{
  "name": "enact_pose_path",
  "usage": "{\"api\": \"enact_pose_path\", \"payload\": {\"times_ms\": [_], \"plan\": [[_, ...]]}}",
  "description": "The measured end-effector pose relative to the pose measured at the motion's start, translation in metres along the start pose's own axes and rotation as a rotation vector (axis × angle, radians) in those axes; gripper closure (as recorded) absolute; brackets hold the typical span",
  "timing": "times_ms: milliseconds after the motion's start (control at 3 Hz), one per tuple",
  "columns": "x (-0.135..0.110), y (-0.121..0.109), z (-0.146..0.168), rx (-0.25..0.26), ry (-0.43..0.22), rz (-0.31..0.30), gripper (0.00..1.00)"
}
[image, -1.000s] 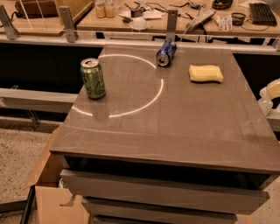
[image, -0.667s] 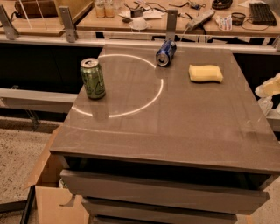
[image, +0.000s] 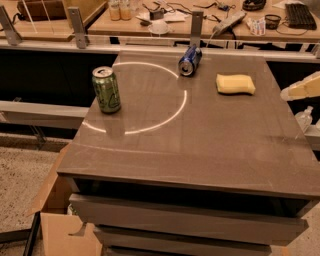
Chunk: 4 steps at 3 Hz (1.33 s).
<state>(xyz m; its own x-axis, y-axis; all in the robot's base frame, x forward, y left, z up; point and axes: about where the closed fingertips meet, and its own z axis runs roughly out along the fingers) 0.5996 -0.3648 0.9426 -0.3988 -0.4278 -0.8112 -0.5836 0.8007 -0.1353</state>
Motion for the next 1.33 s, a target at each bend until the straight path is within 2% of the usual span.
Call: {"api": "enact_pose_path", "payload": {"times_ms": [333,667,1333], "plan": [[0.004,-0.011,0.035,-0.087,-0.028,-0.012,0.0],[0.003,-0.013,0.06,-0.126,-0.037,-0.05,0.0],[0.001,-0.013,0.119,-0.141,-0.029,-0.089,0.0]]}}
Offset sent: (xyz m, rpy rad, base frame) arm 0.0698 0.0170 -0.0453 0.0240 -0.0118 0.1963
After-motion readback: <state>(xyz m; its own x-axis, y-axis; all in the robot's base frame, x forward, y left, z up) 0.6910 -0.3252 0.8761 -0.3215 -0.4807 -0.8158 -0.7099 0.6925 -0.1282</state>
